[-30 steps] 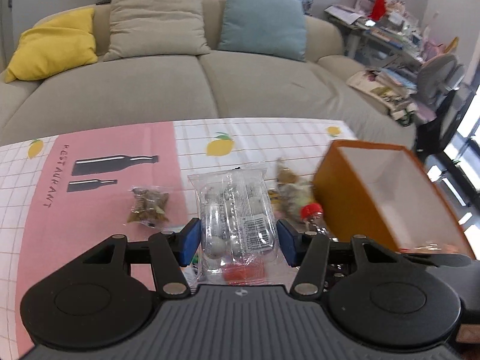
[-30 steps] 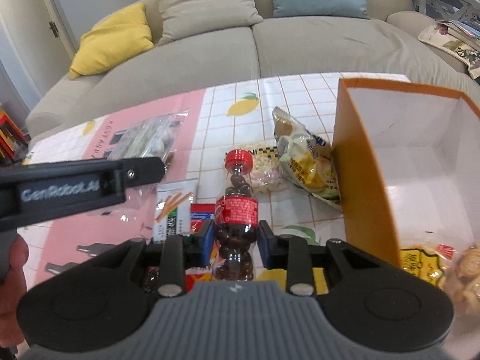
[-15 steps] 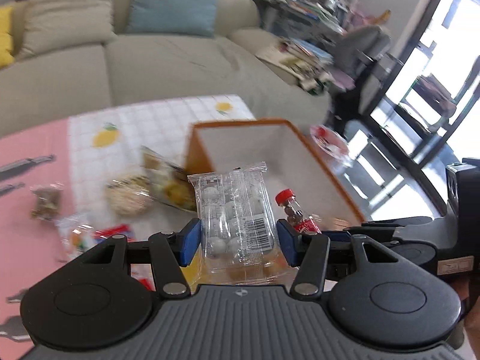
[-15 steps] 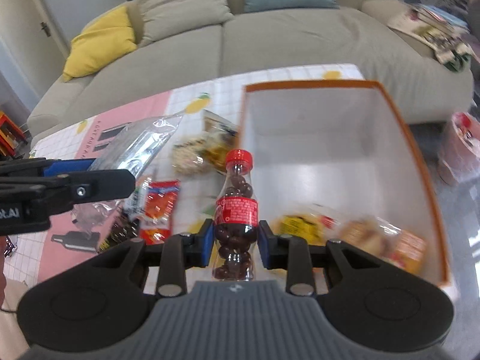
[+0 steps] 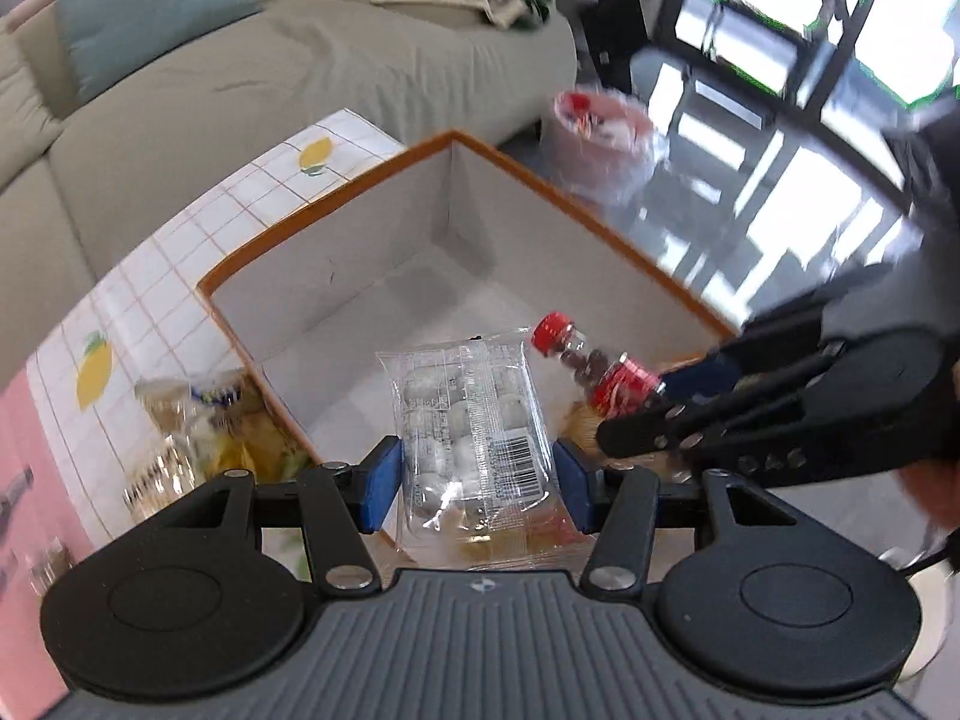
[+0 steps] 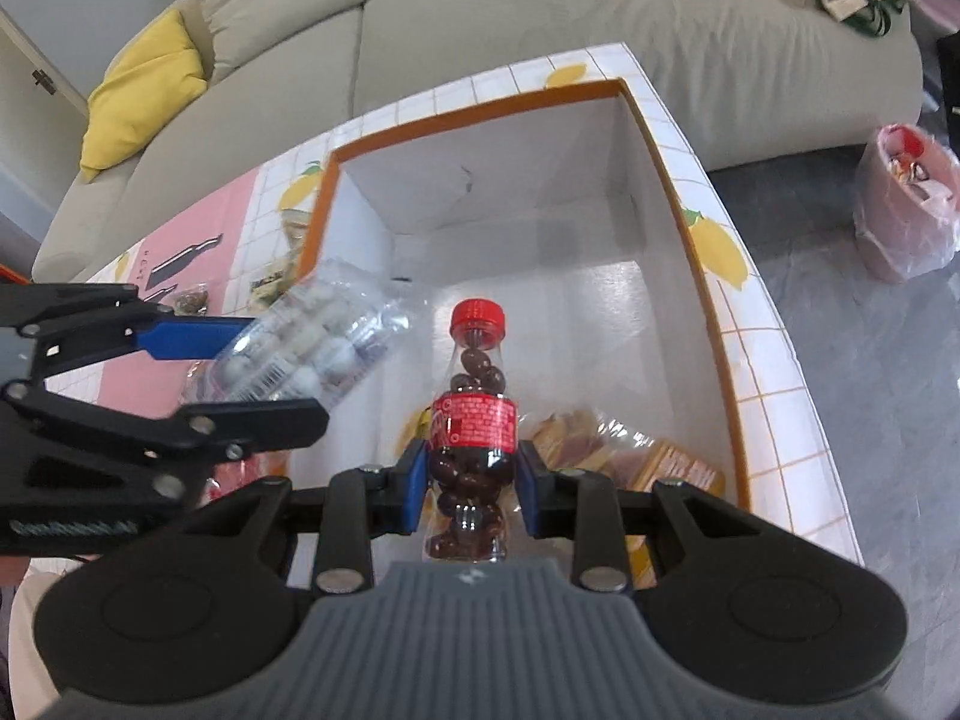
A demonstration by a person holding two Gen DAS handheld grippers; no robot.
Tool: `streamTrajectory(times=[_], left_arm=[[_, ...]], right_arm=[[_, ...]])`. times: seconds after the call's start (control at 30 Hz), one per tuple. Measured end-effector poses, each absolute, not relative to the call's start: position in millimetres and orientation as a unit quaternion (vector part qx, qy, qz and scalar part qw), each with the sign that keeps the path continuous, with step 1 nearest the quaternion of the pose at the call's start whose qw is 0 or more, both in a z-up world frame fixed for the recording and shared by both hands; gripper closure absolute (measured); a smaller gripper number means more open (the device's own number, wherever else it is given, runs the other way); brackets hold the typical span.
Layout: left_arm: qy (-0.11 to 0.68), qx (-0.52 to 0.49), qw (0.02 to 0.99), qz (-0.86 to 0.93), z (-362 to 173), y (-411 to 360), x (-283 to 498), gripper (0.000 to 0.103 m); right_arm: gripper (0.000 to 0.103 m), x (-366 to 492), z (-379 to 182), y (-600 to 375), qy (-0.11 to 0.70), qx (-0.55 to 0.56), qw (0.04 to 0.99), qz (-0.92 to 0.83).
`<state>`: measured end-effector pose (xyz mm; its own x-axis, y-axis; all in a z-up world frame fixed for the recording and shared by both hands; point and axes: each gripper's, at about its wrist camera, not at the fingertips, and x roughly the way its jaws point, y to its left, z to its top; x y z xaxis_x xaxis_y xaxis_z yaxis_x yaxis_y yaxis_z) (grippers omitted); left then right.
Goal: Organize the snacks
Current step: 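Carry the bottle and egg pack into the orange box and release them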
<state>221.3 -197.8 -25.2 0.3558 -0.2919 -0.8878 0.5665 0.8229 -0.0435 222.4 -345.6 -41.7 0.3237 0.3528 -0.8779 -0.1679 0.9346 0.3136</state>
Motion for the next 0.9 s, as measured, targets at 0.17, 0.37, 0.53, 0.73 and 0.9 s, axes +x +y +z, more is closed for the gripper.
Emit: streamTrajectory(times=[0.17, 0.37, 0.53, 0.73, 0.9], left_arm=[[0.512, 0.211, 0.786, -0.275, -49, -217, 235, 0.041], [0.520, 0.281, 0.756, -0.281, -71, -233, 241, 0.041], [0.537, 0.280, 0.746, -0.278, -87, -233, 248, 0.041], [0.546, 0.296, 0.733, -0.277, -99, -234, 251, 0.041], [0.550, 0.307, 0.727, -0.274, -100, -236, 247, 0.038]], right_arm=[[0.074, 251, -62, -352, 0.579, 0.086, 0.794, 0.165], [0.074, 277, -83, -357, 0.604, 0.088, 0.775, 0.163], [0.074, 292, -98, -349, 0.616, 0.099, 0.763, 0.167], [0.074, 304, -117, -342, 0.632, 0.095, 0.752, 0.162], [0.072, 305, -118, -336, 0.635, 0.083, 0.751, 0.161]])
